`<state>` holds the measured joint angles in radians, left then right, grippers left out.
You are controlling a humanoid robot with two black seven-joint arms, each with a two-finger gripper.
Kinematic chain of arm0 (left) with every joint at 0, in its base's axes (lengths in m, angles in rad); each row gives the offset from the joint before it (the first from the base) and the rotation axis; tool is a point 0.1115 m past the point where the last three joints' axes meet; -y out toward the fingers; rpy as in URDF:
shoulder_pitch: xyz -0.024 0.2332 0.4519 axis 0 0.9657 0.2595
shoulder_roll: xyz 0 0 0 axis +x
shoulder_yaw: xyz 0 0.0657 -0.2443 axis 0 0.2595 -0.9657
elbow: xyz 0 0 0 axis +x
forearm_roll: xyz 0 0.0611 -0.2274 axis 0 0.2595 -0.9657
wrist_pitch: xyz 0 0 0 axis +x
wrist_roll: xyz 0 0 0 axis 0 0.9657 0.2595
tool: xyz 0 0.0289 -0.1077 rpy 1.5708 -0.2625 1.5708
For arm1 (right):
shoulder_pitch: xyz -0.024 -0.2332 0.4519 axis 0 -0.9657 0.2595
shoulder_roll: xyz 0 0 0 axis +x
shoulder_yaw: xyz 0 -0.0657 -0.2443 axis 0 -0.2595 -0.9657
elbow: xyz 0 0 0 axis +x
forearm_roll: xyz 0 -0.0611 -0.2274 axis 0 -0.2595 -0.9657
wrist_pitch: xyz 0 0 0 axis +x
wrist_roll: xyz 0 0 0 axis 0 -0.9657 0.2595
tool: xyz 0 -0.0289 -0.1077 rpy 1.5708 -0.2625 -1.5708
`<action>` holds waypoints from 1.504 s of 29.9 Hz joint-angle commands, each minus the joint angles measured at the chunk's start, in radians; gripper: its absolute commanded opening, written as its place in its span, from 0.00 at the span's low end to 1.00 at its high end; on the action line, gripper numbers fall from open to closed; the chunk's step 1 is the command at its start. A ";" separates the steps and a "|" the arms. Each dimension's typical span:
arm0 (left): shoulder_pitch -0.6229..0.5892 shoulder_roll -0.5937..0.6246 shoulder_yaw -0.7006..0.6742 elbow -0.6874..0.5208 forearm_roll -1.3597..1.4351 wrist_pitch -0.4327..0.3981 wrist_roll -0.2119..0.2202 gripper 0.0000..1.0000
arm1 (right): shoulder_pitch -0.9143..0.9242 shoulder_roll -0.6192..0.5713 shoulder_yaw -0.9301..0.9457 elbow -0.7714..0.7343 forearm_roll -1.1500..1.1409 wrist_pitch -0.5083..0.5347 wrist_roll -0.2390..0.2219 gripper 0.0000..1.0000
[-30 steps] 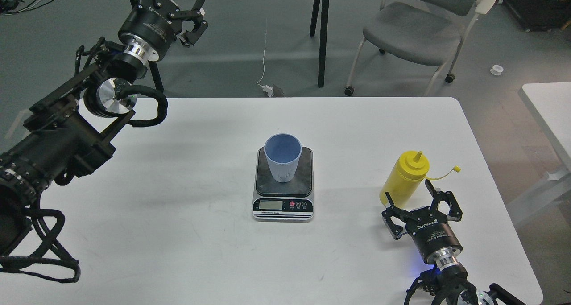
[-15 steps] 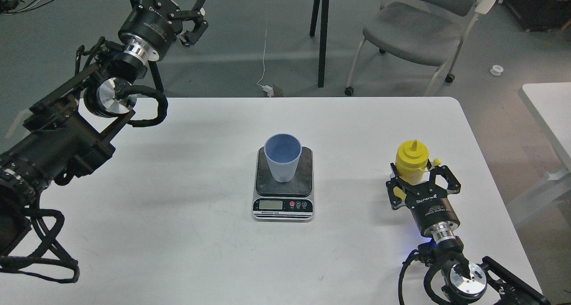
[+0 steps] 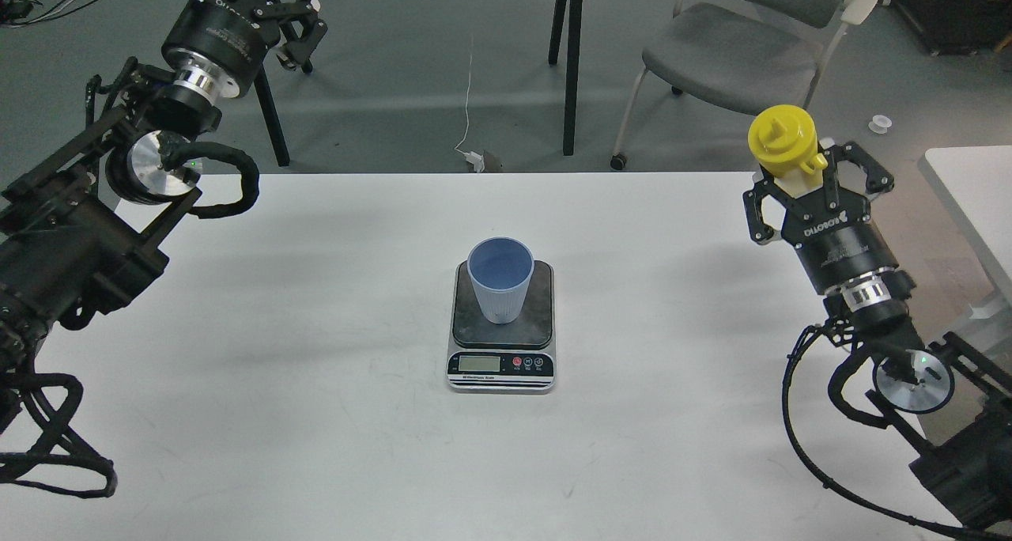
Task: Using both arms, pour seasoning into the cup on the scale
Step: 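Lift the yellow bottle and tip it upside down over the cup, then turn the bottle upright and carry it back beside the scale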
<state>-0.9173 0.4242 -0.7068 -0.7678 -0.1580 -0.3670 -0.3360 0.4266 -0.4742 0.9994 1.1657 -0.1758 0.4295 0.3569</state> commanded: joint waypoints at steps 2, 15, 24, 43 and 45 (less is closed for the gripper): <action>0.080 0.001 -0.077 0.007 -0.037 -0.044 -0.001 1.00 | 0.154 -0.012 -0.044 0.000 -0.334 -0.110 -0.009 0.36; 0.202 0.025 -0.103 0.027 -0.028 -0.081 -0.003 1.00 | 0.701 0.086 -0.773 -0.159 -0.942 -0.440 0.002 0.36; 0.209 0.039 -0.103 0.027 -0.026 -0.085 -0.005 1.00 | 0.771 0.200 -0.992 -0.228 -1.189 -0.538 0.001 0.36; 0.193 0.025 -0.097 0.022 -0.025 -0.078 -0.001 1.00 | 0.650 0.298 -1.018 -0.305 -1.277 -0.667 0.001 0.35; 0.193 0.025 -0.097 0.022 -0.025 -0.076 -0.001 1.00 | 0.649 0.296 -1.004 -0.301 -1.266 -0.670 -0.001 0.35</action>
<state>-0.7227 0.4484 -0.8037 -0.7455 -0.1824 -0.4451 -0.3376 1.0811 -0.1791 -0.0198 0.8605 -1.4529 -0.2353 0.3573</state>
